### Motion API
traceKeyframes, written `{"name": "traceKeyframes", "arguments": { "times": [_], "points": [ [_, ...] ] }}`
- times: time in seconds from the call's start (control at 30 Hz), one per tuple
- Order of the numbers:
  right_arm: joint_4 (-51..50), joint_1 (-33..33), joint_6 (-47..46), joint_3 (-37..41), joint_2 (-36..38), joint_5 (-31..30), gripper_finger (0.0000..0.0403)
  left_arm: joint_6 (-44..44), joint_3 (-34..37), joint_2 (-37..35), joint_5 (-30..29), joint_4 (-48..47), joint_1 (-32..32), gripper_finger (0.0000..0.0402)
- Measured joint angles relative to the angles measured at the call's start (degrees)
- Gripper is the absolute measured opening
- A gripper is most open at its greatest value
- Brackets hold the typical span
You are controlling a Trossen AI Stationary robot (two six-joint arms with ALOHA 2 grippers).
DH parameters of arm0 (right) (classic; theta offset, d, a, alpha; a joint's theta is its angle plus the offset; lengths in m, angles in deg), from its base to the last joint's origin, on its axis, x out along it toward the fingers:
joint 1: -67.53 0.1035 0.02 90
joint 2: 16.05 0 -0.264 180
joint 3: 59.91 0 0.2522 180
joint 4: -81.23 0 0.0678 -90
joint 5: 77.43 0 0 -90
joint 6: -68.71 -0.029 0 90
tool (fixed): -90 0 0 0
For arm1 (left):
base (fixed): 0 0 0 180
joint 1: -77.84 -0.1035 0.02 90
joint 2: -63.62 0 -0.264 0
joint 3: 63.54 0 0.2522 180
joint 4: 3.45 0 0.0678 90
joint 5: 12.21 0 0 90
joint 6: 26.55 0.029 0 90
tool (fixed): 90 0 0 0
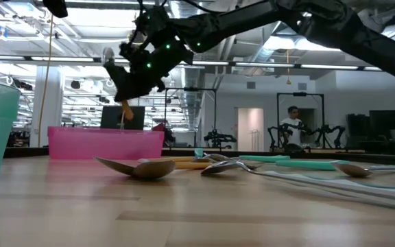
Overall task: Sort silverware by color (type)
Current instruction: Put the yellow spoon into the pink bin
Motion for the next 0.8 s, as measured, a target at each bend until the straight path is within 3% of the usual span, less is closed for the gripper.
{"name": "traceKeyframes", "arguments": {
  "times": [0.5,0.8],
  "points": [
    [-4.3,-0.4,0.6,0.0,-0.3,-7.7,0.0054,0.0,0.0,0.0,-0.6,-0.4,0.0,0.0190],
    [-4.2,0.1,0.4,0.0,-4.4,-9.3,0.0054,-0.5,0.0,0.0,-0.6,-0.4,0.0,0.0190]
  ]
}}
